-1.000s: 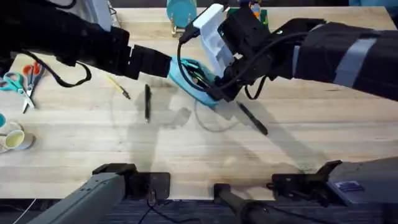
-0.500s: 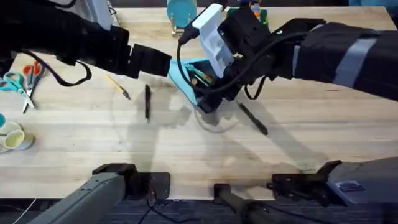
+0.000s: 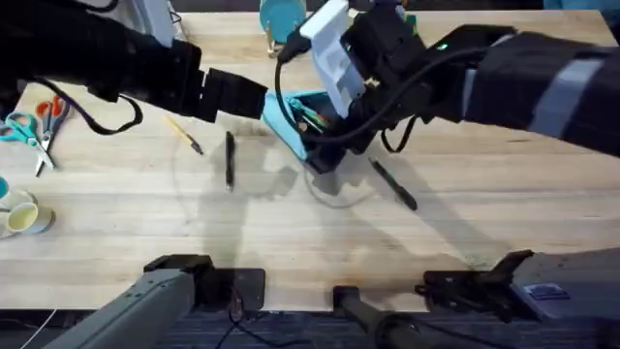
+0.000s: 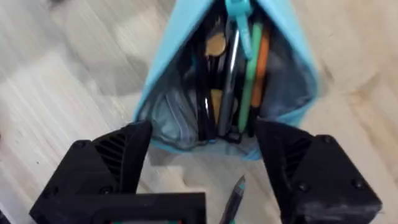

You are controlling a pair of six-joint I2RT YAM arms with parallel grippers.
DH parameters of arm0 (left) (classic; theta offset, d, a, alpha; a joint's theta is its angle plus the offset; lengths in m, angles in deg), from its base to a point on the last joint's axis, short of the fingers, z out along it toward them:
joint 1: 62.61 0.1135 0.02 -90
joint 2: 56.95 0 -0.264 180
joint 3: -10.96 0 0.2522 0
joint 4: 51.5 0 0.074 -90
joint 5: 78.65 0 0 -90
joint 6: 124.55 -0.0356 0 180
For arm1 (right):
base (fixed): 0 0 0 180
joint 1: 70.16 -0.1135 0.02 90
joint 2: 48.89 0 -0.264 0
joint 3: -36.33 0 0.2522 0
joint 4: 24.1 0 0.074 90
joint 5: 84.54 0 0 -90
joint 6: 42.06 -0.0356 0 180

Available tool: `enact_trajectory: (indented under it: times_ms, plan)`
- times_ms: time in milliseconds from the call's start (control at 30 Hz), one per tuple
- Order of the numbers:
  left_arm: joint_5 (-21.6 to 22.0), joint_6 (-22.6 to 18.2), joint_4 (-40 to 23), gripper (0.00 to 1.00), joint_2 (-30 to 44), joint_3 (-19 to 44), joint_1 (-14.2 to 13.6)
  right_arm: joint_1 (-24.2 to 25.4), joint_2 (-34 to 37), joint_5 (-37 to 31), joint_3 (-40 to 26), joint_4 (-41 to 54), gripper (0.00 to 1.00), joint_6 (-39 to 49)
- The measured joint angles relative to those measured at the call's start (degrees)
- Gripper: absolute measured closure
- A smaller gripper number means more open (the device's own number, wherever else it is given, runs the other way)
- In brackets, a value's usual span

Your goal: Unzip the bag, pick up the pens from the table one at a time and place them inside, then zip the bag closed.

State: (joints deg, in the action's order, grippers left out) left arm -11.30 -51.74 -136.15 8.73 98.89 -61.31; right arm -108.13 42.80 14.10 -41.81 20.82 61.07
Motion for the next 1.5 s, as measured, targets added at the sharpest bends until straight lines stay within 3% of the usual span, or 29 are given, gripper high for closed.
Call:
enact_trajectory:
  times_ms: [600,833,1067,1500]
  plan:
    - [0.0,0.0,0.0,0.004,0.0,0.0,0.0,0.3,-14.8,-6.4,-2.3,3.6,0.004,-0.1]
    - [0.0,0.0,0.6,0.005,0.0,0.0,0.0,3.8,-20.2,-6.6,-2.3,7.3,0.004,-2.7]
    - [0.0,0.0,1.7,0.006,0.0,0.0,0.0,6.2,-22.5,-7.0,-2.3,15.5,0.004,-5.6]
    - [0.0,0.0,1.7,0.006,0.0,0.0,0.0,6.3,-22.7,-7.0,-2.3,25.3,0.004,-6.5]
